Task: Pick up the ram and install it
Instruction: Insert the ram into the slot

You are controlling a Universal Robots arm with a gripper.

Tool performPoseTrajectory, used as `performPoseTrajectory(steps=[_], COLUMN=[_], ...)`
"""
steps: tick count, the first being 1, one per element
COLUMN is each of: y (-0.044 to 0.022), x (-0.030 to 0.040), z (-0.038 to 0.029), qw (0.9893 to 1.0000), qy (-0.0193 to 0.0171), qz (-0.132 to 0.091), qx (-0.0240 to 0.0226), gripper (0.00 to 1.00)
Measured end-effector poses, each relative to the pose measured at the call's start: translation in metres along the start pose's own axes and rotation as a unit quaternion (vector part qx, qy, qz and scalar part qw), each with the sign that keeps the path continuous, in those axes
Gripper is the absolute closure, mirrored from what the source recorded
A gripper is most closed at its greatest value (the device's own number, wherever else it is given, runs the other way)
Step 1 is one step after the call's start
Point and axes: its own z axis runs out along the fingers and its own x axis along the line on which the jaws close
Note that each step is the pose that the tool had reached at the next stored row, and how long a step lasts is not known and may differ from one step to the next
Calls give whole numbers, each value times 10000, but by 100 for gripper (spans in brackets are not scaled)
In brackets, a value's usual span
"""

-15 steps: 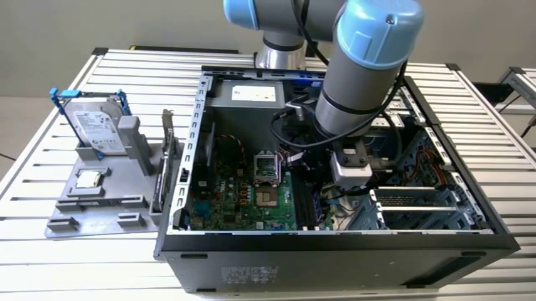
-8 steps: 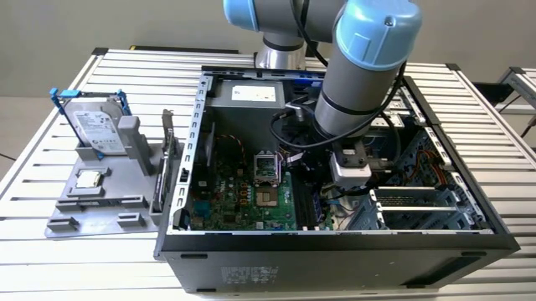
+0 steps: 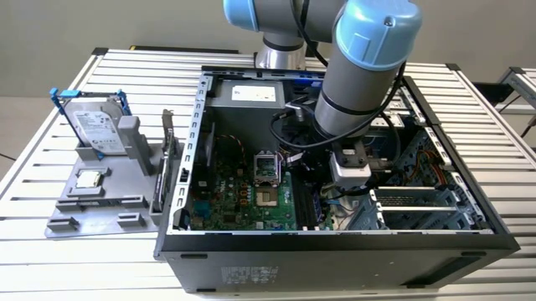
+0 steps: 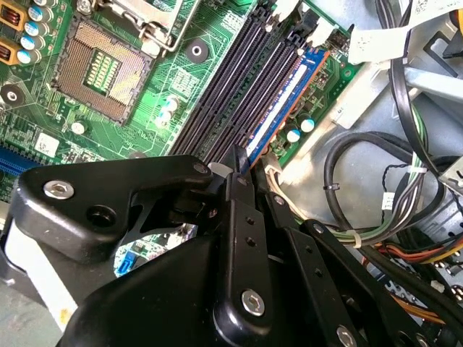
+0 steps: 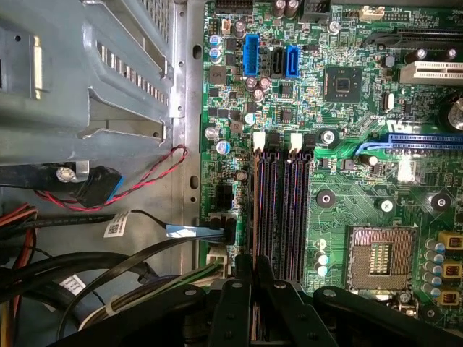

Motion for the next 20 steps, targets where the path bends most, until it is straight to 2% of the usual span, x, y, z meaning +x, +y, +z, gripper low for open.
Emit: performPoseTrajectory(steps=[8, 15, 20], y=[-1, -4, -10], x=[0, -1, -7], z=[-3, -17, -18], qw=[10000, 10000, 10000], qy=[0, 0, 0], qz=[0, 0, 7], qx=[0, -36, -41], gripper=[100, 100, 100])
